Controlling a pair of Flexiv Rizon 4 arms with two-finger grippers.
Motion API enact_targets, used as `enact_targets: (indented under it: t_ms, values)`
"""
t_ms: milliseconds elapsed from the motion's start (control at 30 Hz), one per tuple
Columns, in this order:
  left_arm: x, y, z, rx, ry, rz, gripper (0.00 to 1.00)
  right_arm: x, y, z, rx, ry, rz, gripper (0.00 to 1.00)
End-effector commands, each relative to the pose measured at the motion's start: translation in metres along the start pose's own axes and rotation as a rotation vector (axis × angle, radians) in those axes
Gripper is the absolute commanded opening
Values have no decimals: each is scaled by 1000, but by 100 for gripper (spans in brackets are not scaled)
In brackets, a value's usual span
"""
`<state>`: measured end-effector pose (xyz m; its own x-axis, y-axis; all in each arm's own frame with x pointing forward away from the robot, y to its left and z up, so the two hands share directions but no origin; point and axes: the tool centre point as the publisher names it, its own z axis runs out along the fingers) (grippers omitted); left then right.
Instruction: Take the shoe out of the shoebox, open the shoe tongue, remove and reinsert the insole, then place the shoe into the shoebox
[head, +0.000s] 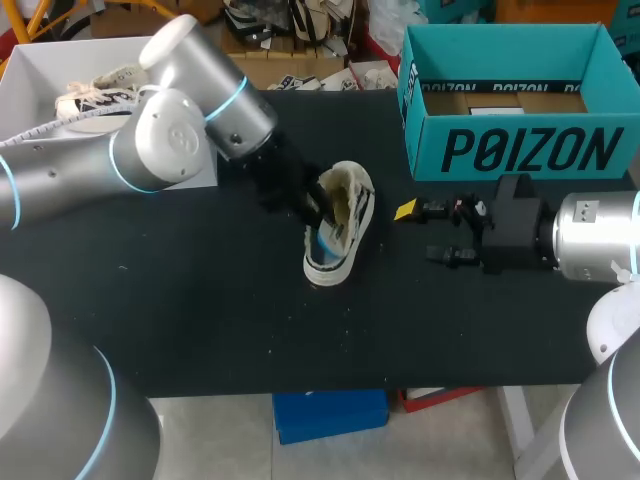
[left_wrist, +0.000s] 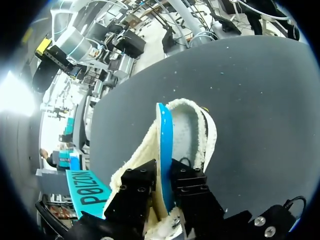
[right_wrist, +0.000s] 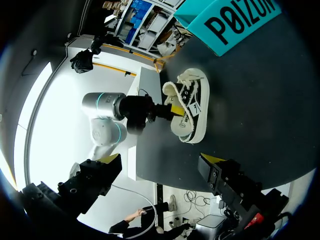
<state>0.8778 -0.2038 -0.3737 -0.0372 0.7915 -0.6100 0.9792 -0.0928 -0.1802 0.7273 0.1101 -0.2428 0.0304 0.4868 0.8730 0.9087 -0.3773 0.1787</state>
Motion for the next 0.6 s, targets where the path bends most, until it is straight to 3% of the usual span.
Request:
enact_targets:
  t_ms: [33,400,533,600]
  values:
    - [-5,-6,-6,8,-8,14,90,0,0,0,1,-1,1,100]
    - [-23,-47,-30,66,-26,64,83,0,0,0,1,-1,1,100]
    - [-23,-55,-32,73,-30,70,56,0,0,0,1,-1,1,100]
    - [-23,-58,-34,81,-20,70,52,0,0,0,1,-1,1,100]
